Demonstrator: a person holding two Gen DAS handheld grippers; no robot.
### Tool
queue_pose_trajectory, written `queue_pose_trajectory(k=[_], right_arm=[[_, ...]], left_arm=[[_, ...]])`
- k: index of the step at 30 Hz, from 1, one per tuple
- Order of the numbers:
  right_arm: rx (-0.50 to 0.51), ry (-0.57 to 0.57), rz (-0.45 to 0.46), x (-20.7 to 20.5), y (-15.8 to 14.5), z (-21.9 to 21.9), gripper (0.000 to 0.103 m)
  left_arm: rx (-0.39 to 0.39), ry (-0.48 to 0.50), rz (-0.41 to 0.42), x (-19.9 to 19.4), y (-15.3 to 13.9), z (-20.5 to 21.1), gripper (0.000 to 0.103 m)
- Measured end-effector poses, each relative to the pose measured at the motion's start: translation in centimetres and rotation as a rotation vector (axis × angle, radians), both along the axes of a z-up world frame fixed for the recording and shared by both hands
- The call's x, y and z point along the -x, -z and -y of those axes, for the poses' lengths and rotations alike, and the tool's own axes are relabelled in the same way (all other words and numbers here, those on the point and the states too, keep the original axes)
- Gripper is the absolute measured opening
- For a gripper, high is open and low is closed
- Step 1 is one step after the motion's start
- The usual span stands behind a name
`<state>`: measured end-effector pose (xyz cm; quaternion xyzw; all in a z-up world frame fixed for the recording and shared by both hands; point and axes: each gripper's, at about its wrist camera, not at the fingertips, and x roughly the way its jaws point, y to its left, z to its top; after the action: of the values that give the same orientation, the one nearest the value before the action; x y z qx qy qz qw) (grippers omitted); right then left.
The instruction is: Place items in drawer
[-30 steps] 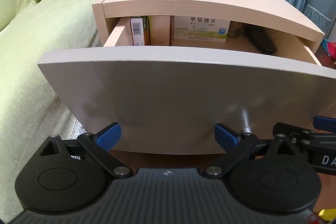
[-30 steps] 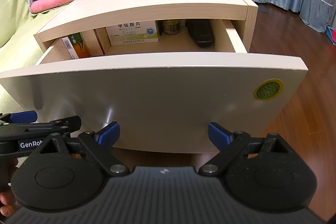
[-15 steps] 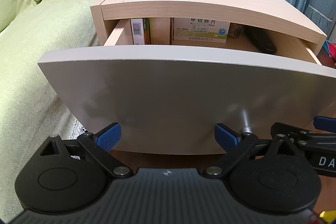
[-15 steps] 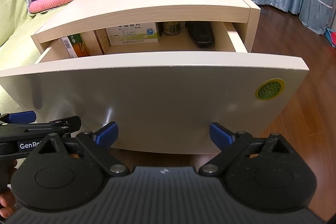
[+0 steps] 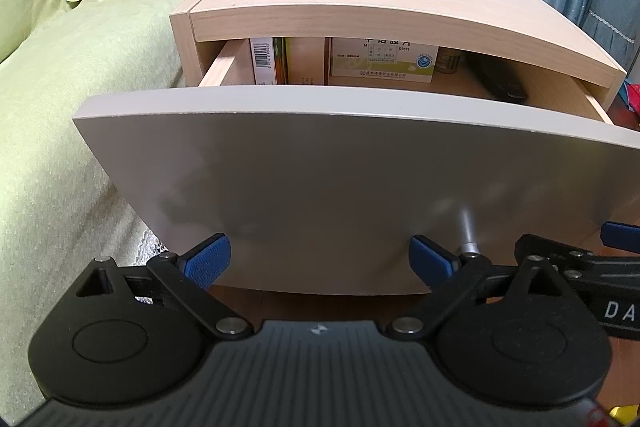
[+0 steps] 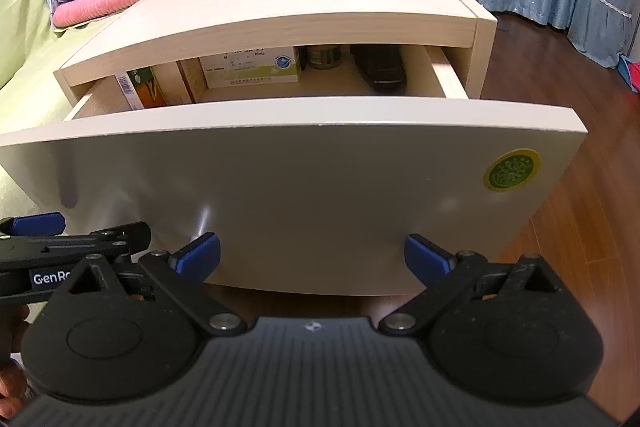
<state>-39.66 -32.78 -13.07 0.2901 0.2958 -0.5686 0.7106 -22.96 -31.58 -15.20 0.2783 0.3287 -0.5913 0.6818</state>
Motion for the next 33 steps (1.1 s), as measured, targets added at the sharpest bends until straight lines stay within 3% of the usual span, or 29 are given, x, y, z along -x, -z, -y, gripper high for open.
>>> queue_pose_trajectory(k=[33], right_arm=[[0.017,0.024,-0.005,0.01,-0.25,0.62,0.099]], left_arm=[[0.020,-0.008,-0.015,0.10,-0.49,0.68,0.097]])
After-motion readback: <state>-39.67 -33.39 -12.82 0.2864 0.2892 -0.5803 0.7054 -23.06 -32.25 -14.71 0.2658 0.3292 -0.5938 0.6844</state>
